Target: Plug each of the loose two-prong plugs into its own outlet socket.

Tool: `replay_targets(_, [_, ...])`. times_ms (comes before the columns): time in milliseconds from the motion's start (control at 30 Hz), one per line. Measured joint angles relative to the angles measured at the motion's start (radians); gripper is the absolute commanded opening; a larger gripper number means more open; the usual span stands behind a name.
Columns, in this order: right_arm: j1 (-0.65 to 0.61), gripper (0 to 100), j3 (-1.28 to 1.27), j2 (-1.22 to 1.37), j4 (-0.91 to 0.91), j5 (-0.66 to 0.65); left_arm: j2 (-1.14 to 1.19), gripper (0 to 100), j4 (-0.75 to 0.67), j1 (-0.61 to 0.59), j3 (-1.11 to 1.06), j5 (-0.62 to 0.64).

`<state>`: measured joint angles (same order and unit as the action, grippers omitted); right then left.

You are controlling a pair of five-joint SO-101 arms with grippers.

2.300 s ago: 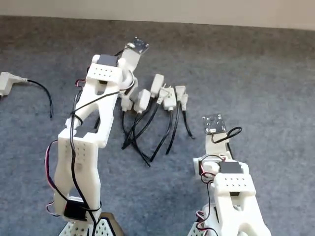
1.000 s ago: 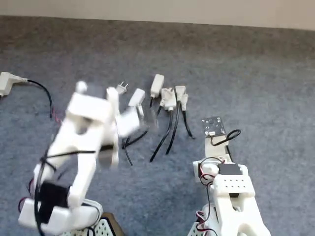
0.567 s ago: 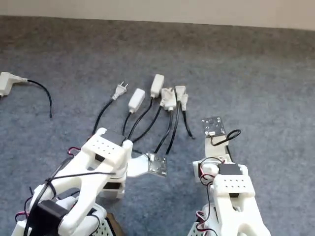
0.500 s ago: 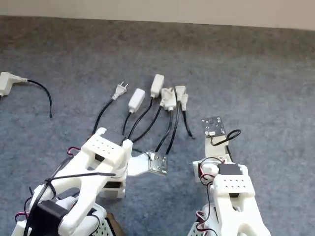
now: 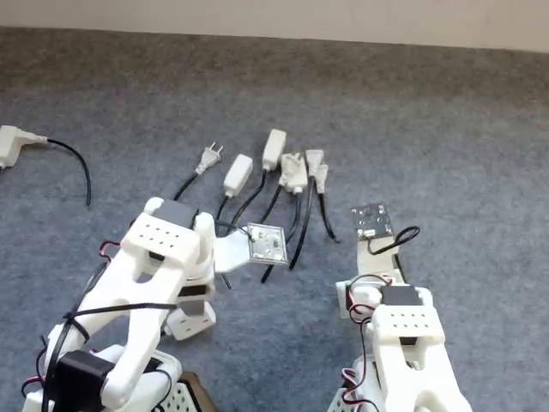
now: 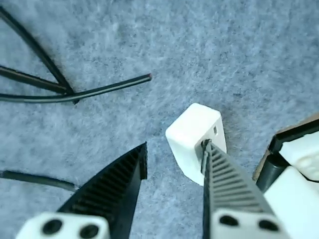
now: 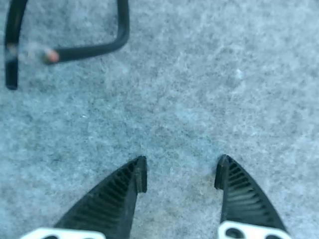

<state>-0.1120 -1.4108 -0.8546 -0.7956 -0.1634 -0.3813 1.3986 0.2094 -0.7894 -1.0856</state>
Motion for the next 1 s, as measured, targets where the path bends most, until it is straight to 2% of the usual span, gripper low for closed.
replay_targets(167, [0.0, 22.4, 0.0, 0.0, 0.0, 0.0, 0.0, 19, 0.028, -0.028, 0.02, 0.0])
replay_targets(367, [0.0, 22.4, 0.0, 0.0, 0.0, 0.0, 0.0, 19, 0.061, -0.164, 0.21, 0.077])
replay_targets(467, [0.0, 22.4, 0.0, 0.0, 0.0, 0.0, 0.0, 19, 0.13, -0.153, 0.199, 0.087])
replay_targets(567, [0.0, 22.4, 0.0, 0.0, 0.0, 0.0, -0.002, 19, 0.143, -0.114, 0.106, 0.092])
replay_targets(767, [0.0, 22.4, 0.0, 0.0, 0.0, 0.0, -0.003, 19, 0.003, -0.074, -0.103, 0.092])
replay_targets(1000, [0.0, 22.4, 0.0, 0.0, 0.0, 0.0, -0.018, 19, -0.175, -0.072, -0.219, 0.094])
